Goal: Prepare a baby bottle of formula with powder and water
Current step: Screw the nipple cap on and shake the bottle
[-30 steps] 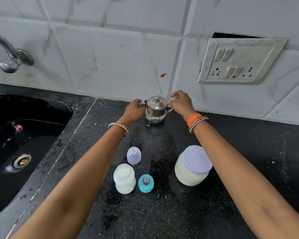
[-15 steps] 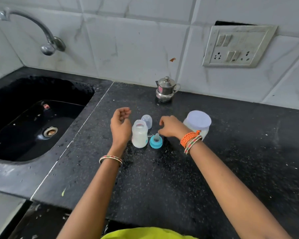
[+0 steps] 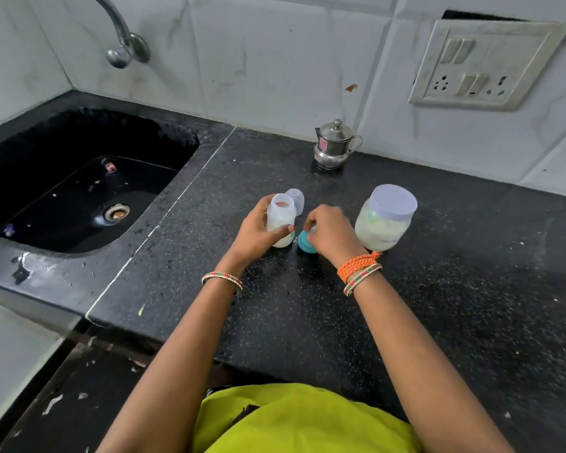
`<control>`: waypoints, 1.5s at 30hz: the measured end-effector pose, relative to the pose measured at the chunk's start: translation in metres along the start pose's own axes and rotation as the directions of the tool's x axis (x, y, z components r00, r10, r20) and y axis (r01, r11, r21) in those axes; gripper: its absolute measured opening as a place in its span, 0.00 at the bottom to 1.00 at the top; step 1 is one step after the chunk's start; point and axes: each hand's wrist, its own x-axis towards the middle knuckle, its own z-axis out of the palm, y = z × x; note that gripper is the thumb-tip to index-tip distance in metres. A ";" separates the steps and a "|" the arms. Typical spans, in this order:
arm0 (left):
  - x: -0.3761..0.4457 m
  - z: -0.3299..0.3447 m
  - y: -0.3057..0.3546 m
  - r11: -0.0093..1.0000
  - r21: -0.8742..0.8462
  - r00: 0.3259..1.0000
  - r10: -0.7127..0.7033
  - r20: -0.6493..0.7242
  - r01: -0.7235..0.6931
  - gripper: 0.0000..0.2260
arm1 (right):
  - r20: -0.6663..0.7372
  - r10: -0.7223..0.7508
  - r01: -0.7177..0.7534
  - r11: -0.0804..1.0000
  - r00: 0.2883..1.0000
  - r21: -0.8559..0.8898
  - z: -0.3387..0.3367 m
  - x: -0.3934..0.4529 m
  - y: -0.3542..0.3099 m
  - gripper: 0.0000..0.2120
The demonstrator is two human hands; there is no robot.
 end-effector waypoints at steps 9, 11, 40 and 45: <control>-0.002 0.002 -0.012 0.995 -0.099 0.999 -0.001 -0.037 -0.002 0.26 | -0.096 -0.219 0.231 0.961 0.971 0.149 -0.050 0.023 -0.042 0.12; -0.002 0.002 -0.014 0.992 -0.125 0.999 -0.013 -0.046 0.007 0.25 | -0.065 -0.241 0.247 0.963 0.968 0.106 -0.043 0.027 -0.047 0.13; 0.000 -0.006 -0.025 0.986 -0.169 1.000 -0.010 -0.030 0.005 0.23 | -0.034 0.004 -0.006 0.997 0.999 -0.078 -0.014 0.022 -0.052 0.32; 0.003 -0.007 -0.019 0.993 -0.118 1.000 -0.010 -0.012 0.009 0.23 | 0.173 -0.039 0.048 0.998 0.984 -0.051 -0.029 0.028 -0.049 0.33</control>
